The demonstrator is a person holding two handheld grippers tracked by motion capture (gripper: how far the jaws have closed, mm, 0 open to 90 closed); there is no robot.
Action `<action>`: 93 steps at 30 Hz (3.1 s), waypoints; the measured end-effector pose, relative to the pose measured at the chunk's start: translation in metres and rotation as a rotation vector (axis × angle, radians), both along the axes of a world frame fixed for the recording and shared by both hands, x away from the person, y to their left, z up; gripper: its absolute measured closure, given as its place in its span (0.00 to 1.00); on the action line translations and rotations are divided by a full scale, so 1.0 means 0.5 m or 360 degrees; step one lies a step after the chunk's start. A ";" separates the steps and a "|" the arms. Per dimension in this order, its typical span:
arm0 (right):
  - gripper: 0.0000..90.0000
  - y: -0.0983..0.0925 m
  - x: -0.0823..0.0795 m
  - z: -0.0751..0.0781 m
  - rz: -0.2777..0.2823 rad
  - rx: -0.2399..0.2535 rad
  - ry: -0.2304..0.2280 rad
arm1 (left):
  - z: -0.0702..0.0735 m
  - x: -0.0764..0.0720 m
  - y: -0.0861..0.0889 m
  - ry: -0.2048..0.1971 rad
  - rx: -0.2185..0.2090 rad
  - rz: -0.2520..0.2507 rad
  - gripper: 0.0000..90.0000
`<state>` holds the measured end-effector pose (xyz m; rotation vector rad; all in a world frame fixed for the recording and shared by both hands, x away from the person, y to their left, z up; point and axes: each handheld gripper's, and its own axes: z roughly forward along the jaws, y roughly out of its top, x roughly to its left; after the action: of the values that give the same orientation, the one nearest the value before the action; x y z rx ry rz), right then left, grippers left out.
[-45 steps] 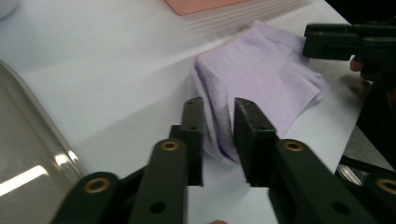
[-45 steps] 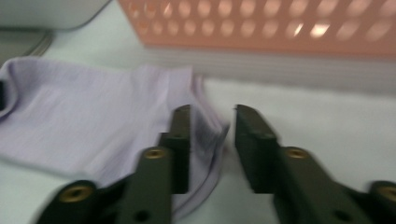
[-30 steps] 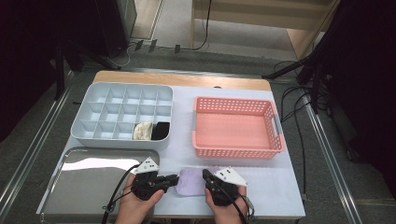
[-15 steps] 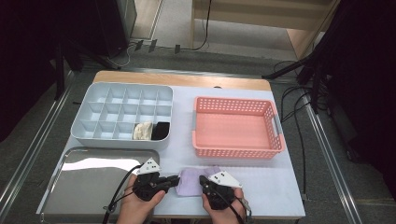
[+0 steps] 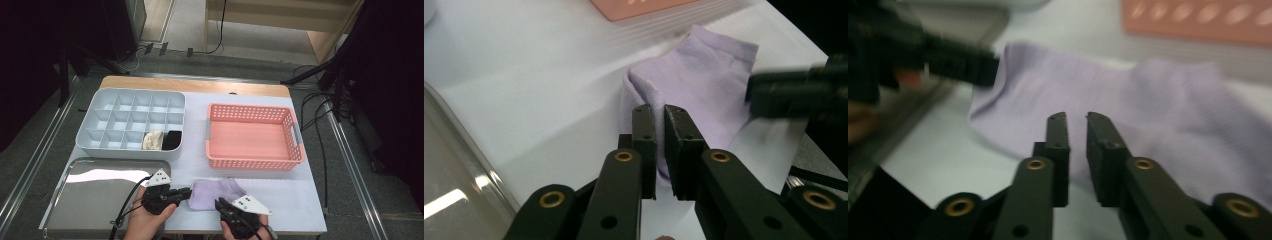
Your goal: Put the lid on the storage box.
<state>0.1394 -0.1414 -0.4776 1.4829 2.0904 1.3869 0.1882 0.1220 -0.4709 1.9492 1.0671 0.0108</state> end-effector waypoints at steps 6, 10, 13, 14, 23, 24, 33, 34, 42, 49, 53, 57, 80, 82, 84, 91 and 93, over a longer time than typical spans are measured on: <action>0.72 -0.082 0.018 0.000 -0.0288 -0.0096 -0.0055 | 0.001 0.001 0.005 0.0001 -0.0009 0.0012 0.89; 0.62 -0.102 0.038 -0.026 -0.0335 -0.0142 0.0032 | 0.001 0.001 0.005 0.0000 -0.0005 0.0012 0.90; 0.67 -0.098 0.040 -0.036 -0.0313 -0.0125 0.0050 | 0.000 0.002 0.004 0.0003 -0.0005 0.0013 0.92; 0.72 -0.096 0.041 -0.036 -0.0294 -0.0120 0.0049 | 0.000 0.002 0.004 0.0004 -0.0005 0.0016 0.93; 0.92 -0.097 0.039 -0.027 -0.0215 0.0021 0.0096 | 0.001 0.003 0.003 0.0015 -0.0023 -0.0020 0.75; 0.92 -0.098 0.038 -0.024 -0.0221 0.0027 0.0097 | 0.001 0.003 0.002 0.0020 -0.0019 -0.0027 0.71; 0.92 -0.101 0.034 0.005 -0.0216 0.0079 0.0037 | 0.009 0.001 0.011 -0.0017 -0.0062 -0.0019 0.94; 0.92 -0.099 0.032 0.009 -0.0212 0.0084 0.0031 | 0.009 0.001 0.010 -0.0015 -0.0058 -0.0036 0.97; 0.91 -0.043 0.018 0.045 -0.0107 0.0091 -0.0046 | 0.006 -0.002 0.001 -0.0002 -0.0055 -0.0059 0.99; 0.91 0.018 0.018 0.043 -0.0002 0.0085 -0.0055 | 0.006 -0.001 0.001 0.0001 -0.0062 -0.0047 1.00; 0.90 0.054 0.019 0.034 0.0060 0.0065 -0.0052 | 0.006 0.000 0.005 0.0003 -0.0064 -0.0036 0.99; 0.76 0.079 0.011 0.027 0.0165 0.0004 -0.0123 | 0.005 0.002 0.010 0.0006 -0.0067 -0.0028 0.97; 0.93 0.047 0.031 -0.028 0.0046 -0.0041 0.0113 | 0.001 0.009 0.019 0.0025 -0.0056 -0.0004 0.96; 0.93 0.039 0.032 -0.024 0.0031 -0.0051 0.0092 | 0.004 0.009 0.021 0.0026 -0.0072 0.0002 0.95; 0.93 0.027 0.032 -0.021 0.0011 -0.0057 0.0091 | 0.005 0.010 0.025 0.0021 -0.0081 0.0013 0.93; 0.82 -0.017 0.029 -0.009 -0.0151 -0.0152 -0.0070 | 0.005 0.011 0.028 0.0014 -0.0087 0.0014 0.91; 0.87 -0.018 0.028 -0.001 -0.0173 -0.0122 -0.0102 | 0.005 0.011 0.028 0.0011 -0.0089 0.0018 0.91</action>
<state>0.1533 -0.1504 -0.4779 1.4779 1.9709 1.2832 0.1937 0.1360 -0.4681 1.8942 1.0717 -0.0194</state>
